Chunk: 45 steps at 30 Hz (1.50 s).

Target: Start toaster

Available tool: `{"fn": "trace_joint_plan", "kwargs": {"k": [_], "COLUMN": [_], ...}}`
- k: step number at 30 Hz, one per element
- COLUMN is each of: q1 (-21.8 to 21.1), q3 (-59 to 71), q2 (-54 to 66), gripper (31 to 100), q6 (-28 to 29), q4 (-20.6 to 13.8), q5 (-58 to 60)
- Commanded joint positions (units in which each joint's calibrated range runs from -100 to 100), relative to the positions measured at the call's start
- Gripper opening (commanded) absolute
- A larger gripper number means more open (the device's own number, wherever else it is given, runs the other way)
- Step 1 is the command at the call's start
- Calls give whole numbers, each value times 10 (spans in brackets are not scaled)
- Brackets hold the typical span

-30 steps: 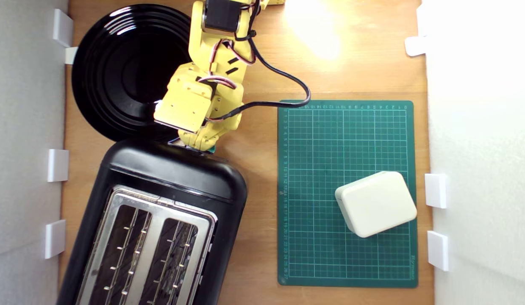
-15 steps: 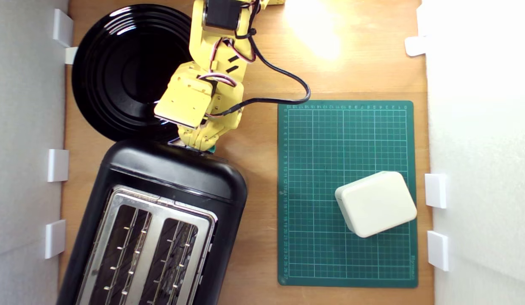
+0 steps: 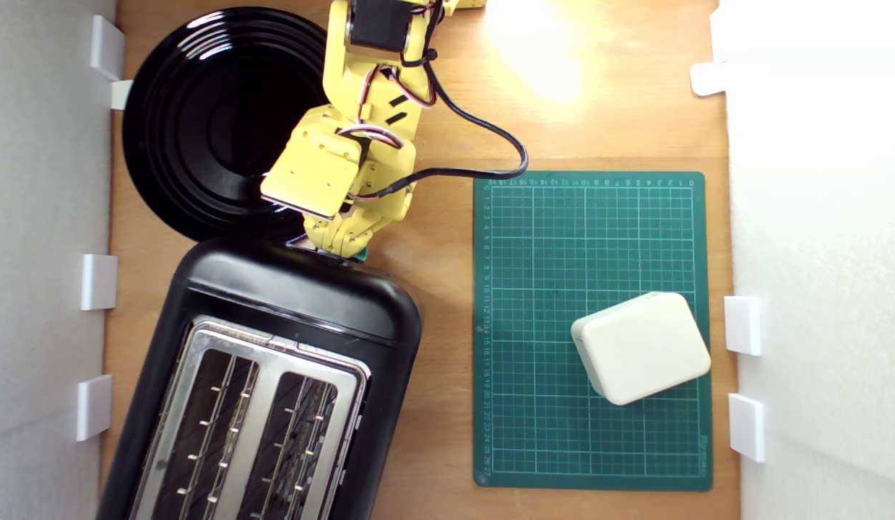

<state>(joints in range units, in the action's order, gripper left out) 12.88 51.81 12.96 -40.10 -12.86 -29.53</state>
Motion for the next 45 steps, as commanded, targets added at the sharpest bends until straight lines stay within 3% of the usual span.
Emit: {"fn": "trace_joint_plan", "kwargs": {"k": [1,21,45], "q1": [-4,1,4], "q3": [68,73,32], "q2": [-112,21,86], "gripper": [314,314,314], "q6": [1,0,0], "q4": [0,-19,-10], "q5": [-9,-7,-8]}}
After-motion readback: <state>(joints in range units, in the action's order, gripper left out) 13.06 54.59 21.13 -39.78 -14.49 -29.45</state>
